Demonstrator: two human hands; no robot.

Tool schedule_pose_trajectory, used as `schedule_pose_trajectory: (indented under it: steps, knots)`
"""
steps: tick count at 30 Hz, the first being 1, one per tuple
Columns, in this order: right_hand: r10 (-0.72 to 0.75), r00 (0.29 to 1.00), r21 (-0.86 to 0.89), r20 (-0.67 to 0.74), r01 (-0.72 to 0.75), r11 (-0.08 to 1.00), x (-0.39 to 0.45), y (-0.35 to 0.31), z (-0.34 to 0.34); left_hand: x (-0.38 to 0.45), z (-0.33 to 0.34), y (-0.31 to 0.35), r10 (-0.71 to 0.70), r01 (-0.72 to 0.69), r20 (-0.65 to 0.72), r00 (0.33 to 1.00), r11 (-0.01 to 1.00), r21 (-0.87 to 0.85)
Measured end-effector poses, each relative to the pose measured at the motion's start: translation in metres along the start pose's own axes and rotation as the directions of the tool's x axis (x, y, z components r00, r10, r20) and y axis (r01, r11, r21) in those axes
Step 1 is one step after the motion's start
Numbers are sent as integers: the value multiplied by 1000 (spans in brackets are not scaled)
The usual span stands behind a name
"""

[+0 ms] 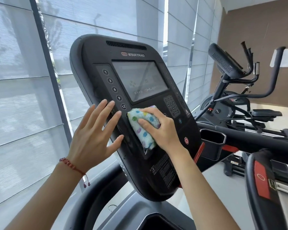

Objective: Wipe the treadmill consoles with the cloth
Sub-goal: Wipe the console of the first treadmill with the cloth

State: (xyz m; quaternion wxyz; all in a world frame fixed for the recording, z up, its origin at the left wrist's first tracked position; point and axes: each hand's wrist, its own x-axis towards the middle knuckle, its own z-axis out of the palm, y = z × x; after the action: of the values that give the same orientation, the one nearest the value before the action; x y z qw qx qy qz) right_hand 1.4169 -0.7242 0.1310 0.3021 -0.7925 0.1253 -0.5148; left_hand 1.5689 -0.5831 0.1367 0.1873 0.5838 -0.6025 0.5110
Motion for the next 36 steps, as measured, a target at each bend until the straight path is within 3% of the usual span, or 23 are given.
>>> schedule_pose_trajectory:
  steps: [8,12,18,21,29,33,36]
  knots:
    - [285,932,-124,-226,-317,940,42,71,-46,0,3,8,-5,5,-16,1000,1000,-14]
    - [249,952,-128,-179,-274,953,11,42,-32,-2,5,18,0,-1,-16,1000,999,-33]
    - [4,999,-20,-38,-5,1000,-59,-3,-2,-9,9,23,-24,21,-41,999,997,-72]
    - [40,999,7,-18,-40,999,-55,4,-6,-9,10,24,-16,11,-51,999,996,-87]
    - [312,915,-140,-255,-354,925,-20,82,-57,-10,12,28,13,-18,-51,999,996,-91]
    - [291,913,-187,-285,-351,918,-24,78,-54,-10,14,29,16,-21,-50,999,996,-86]
    - [236,946,-224,-221,-285,932,-37,63,-48,-10,15,26,14,-18,-48,999,996,-88]
